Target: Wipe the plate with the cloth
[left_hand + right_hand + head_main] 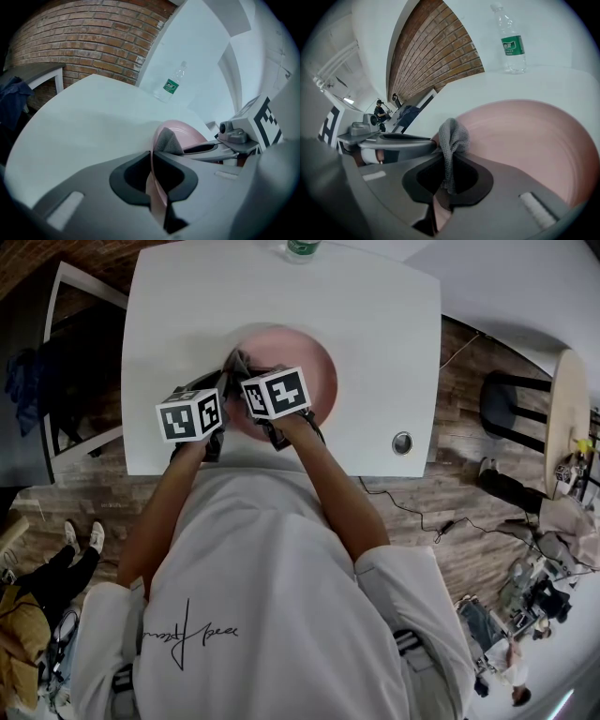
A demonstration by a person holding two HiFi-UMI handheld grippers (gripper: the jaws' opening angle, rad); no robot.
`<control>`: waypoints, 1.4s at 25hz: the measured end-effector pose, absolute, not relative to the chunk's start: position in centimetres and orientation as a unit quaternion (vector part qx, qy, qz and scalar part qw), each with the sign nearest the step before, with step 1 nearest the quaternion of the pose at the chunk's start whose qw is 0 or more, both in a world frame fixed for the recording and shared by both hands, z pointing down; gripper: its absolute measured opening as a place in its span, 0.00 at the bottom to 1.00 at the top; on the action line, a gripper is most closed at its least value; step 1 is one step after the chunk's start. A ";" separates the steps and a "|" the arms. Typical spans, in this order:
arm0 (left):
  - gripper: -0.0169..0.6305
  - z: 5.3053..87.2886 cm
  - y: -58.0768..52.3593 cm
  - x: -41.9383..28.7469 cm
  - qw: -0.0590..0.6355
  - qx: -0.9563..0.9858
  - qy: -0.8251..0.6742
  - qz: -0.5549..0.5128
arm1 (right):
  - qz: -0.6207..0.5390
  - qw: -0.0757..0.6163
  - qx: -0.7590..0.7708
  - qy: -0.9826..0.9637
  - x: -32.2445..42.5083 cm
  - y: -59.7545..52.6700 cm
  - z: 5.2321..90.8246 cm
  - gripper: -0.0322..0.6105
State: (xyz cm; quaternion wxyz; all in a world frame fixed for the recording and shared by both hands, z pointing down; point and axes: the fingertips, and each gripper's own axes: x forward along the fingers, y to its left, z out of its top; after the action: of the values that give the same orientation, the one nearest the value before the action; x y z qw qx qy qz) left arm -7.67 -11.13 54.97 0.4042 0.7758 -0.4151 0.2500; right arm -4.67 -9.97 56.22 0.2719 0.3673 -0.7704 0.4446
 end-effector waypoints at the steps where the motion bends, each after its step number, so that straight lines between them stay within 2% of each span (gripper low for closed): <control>1: 0.07 55.0 -11.1 -7.6 0.404 0.776 -0.415 0.250 | 0.446 0.272 0.365 -0.771 -4.7 -9.8 56.2 0.10; 35: 0.07 55.0 -11.3 -7.7 0.397 0.777 -0.420 0.251 | 0.477 0.340 0.196 -0.786 -6.3 -2.7 56.6 0.10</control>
State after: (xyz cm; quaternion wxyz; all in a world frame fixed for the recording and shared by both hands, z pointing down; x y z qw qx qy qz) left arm -7.70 -11.33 55.03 0.3972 0.7766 -0.4199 0.2507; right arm -6.28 -2.73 56.63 0.3405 0.1964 -0.7864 0.4765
